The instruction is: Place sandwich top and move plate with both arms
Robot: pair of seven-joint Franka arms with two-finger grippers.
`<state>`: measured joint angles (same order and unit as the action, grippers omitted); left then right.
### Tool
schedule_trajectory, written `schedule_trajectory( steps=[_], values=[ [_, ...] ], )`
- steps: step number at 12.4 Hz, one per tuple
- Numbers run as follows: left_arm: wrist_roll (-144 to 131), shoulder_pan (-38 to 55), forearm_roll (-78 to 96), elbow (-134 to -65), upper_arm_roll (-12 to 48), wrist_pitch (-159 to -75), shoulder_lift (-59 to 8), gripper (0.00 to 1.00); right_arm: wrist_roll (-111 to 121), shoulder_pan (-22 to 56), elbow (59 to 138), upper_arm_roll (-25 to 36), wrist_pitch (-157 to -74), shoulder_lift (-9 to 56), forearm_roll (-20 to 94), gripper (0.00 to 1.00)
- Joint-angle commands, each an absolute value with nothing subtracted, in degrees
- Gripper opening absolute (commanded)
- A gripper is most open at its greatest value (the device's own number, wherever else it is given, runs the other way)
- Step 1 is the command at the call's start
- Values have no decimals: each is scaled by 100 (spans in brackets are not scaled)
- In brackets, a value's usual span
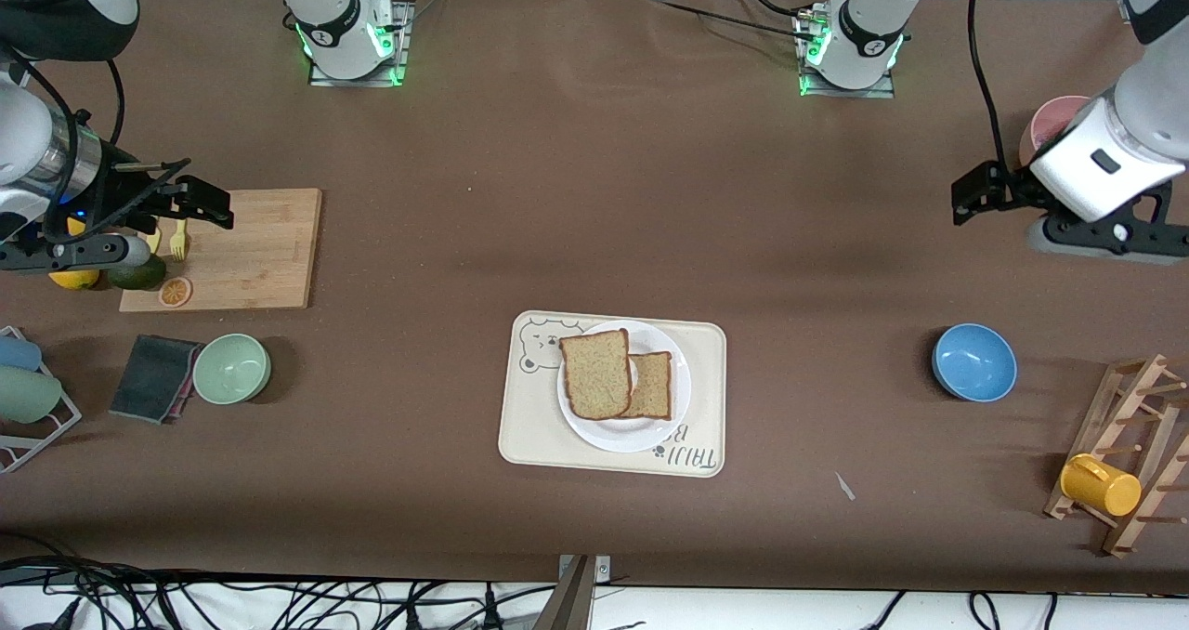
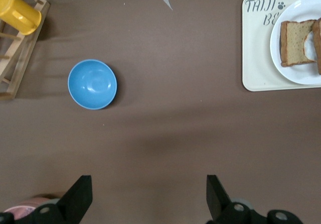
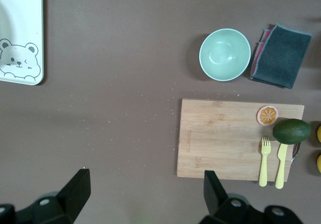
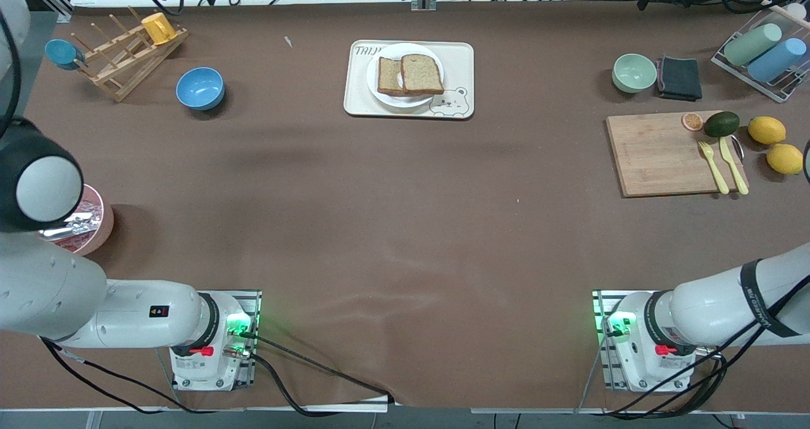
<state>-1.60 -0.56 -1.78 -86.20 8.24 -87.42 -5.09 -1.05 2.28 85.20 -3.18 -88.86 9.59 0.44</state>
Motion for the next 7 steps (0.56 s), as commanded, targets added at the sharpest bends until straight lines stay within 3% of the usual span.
schedule_trajectory(
  steps=[1,7],
  values=[
    [-150,70,368,-9797,450,-9297,332,100,-9,202,8517,-308,-8886,905,149,100],
    [-185,88,273,-9616,519,-9238,220,100,-9,202,8517,-308,-8886,905,149,100]
  ],
)
